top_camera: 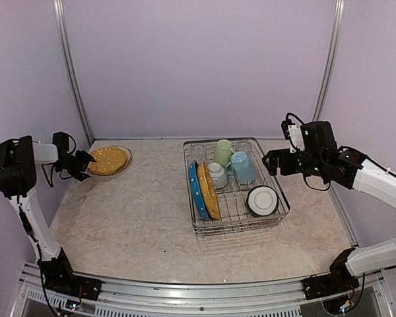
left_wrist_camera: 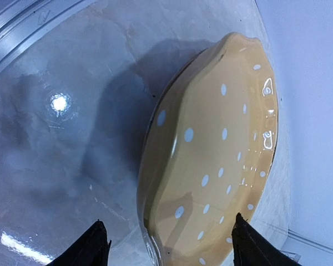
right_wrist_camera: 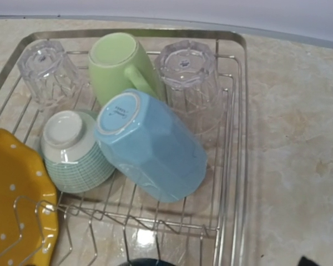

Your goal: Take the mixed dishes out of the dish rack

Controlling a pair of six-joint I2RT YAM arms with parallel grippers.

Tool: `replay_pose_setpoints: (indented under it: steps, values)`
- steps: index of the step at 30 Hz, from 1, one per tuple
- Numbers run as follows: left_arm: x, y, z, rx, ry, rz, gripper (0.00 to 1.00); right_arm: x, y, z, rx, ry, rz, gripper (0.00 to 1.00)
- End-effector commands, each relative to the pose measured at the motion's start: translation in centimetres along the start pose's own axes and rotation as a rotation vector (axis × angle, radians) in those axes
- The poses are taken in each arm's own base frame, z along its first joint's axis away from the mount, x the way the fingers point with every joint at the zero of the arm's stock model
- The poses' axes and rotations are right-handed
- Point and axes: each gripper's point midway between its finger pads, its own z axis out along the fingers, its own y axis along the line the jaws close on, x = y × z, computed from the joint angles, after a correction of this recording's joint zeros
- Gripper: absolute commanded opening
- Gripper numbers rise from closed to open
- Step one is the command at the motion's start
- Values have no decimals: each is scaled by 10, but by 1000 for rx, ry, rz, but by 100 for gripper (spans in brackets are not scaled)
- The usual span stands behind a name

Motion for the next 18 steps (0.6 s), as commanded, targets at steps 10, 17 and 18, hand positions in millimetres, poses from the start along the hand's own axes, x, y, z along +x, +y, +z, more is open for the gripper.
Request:
replay_pose_setpoints:
  steps: [10, 17, 18]
  values:
    - [16, -28, -36, -14, -37, 96, 98, -1, 65, 11, -308, 26, 51, 97]
    - [56, -67, -80, 95, -31, 202, 99, 10, 147, 16, -524, 76, 24, 95]
    - [64, -73, -86, 115, -22, 225, 99, 10, 160, 15, -566, 75, 13, 95]
